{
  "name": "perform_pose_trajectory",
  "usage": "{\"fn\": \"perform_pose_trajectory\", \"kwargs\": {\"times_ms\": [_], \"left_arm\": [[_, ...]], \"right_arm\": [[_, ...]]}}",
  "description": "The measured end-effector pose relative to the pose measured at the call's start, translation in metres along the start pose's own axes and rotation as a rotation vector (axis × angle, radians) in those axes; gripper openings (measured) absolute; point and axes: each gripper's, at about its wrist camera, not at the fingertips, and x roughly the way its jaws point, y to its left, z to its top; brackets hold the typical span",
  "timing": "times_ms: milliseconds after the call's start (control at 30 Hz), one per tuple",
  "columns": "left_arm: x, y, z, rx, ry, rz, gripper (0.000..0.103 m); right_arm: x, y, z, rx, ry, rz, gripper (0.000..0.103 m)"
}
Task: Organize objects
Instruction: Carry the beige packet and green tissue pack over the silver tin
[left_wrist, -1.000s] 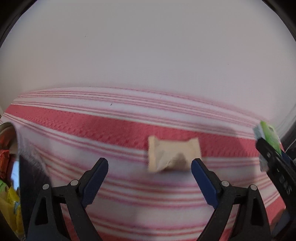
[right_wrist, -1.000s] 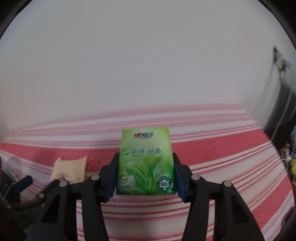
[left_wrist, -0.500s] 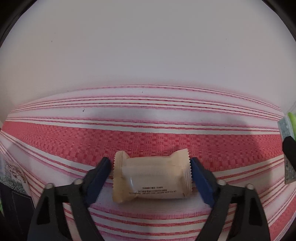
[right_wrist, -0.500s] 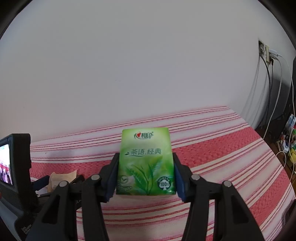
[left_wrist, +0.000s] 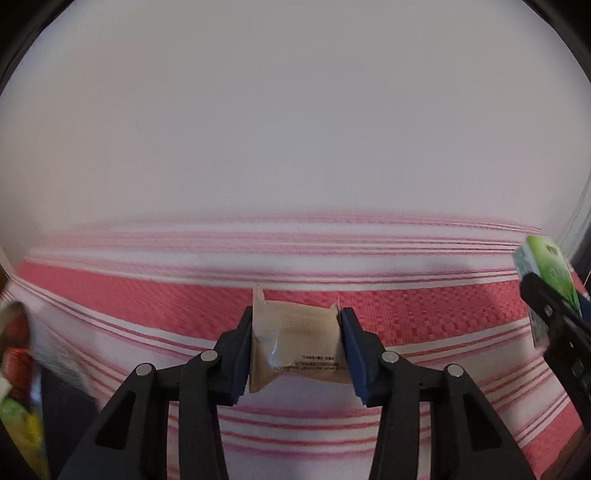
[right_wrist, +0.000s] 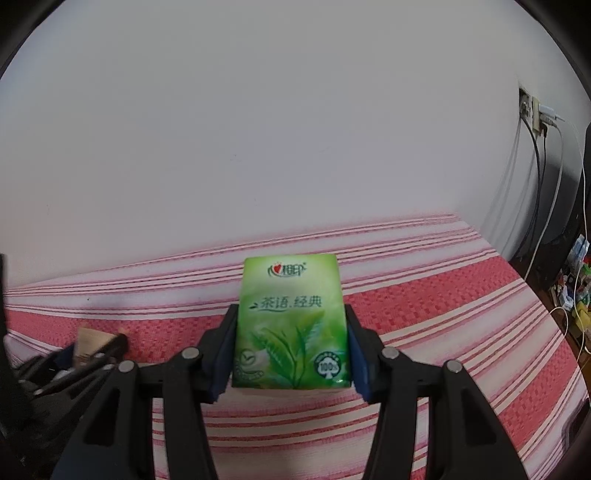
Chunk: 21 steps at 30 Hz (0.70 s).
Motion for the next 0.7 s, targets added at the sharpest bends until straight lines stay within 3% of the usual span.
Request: {"fn": "perform_pose_trajectory", "kwargs": {"times_ms": [233, 700], "left_arm": [[-0.046, 0.008, -0.020, 0.025, -0.080, 0.028, 0.047], [-0.073, 0.027, -0.043, 0.053, -0.144, -0.003, 0.047]], "right_arm": [[-0.014, 0.006, -0.006, 0.007, -0.080, -0.002, 0.053], [-0.056, 0.018, -0.044, 0.016, -0.133, -0.072, 0.053]]}}
